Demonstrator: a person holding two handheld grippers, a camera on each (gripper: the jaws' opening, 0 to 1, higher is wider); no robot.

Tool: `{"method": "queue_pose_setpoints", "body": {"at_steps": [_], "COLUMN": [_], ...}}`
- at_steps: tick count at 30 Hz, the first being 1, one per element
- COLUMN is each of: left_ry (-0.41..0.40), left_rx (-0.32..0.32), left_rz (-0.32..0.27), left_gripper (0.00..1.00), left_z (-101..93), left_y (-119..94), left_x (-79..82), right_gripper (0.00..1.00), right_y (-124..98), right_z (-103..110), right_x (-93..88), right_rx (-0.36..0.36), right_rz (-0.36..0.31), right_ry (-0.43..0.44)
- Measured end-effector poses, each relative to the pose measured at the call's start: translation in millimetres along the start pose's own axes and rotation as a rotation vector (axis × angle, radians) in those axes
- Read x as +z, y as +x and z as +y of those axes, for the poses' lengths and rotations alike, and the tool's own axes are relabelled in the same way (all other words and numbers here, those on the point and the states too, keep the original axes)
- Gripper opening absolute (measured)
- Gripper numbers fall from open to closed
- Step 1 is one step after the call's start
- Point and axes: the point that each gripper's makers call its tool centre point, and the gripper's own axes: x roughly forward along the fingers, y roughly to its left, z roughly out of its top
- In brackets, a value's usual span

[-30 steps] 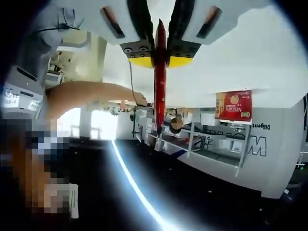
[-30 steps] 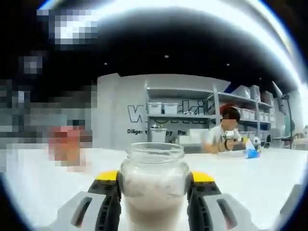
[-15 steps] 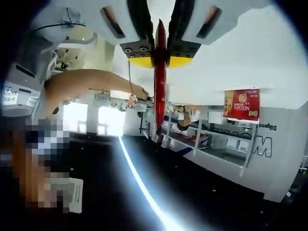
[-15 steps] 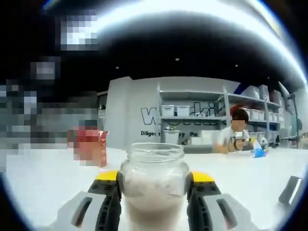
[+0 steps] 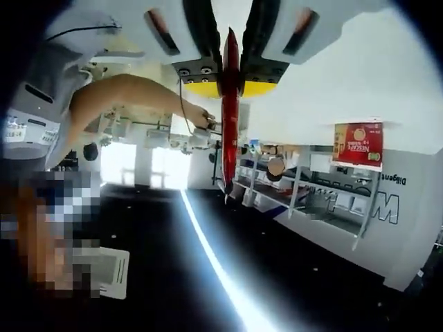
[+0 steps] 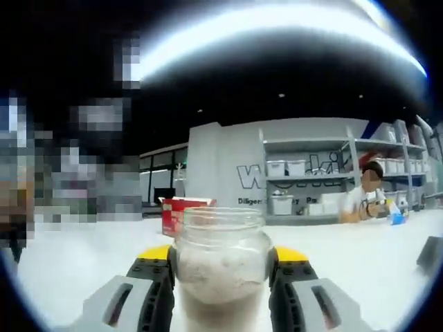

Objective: Tear open the coffee pouch, take out the coffee, and pour the coffee from the pouch into the cup

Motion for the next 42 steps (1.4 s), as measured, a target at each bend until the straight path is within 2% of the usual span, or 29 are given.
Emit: {"method": "queue_pose_setpoints", "body": {"at_steps": [3, 8, 9, 11, 12, 19, 25, 34, 42], "left_ry": [-0.003, 0.009, 0.012, 0.024, 0.025, 0.039, 0.059, 0.055, 0.056], "left_rx": [-0.004, -0.003, -0.003, 0.001, 0.002, 0.031, 0.034, 0.031, 0.044], "left_rz": [0.006, -0.008, -0.009, -0.013, -0.013, -0.018, -0.015, -0.02, -0.021], "left_gripper": [0.12, 0.12, 0.12, 0.12, 0.12, 0.12, 0.12, 0.12, 0.12], "left_z": [-5.0, -14.7, -16.0, -19.3, -19.6, -20.3, -25.4, -27.7, -25.9], "left_y": [-0.6, -5.6, -6.4, -9.8, -10.3, -21.8, -22.1, -27.8, -27.2], "left_x": [0.1, 8.0, 9.0, 11.7, 11.8, 16.6, 20.0, 22.4, 23.2], "right_gripper": [0.53, 0.53, 0.53, 0.53, 0.53, 0.53, 0.53, 0.53, 0.53], "right_y": [-4.2, -9.4, -9.4, -7.8, -7.5, 0.2, 5.0, 22.6, 30.3], "right_z": [21.7, 83.2, 89.7, 116.7, 119.9, 191.7, 245.7, 306.6, 332.3], "right_x": [2.2, 5.9, 6.1, 6.9, 7.1, 8.8, 10.1, 9.6, 8.7], "right_rx": [0.035, 0.142, 0.153, 0.199, 0.205, 0.333, 0.447, 0.587, 0.654], "right_rz": [-0.012, -0.031, -0.031, -0.037, -0.038, -0.06, -0.067, -0.068, -0.054], "right_ry": [0.004, 0.012, 0.014, 0.021, 0.021, 0.05, 0.071, 0.099, 0.105]}}
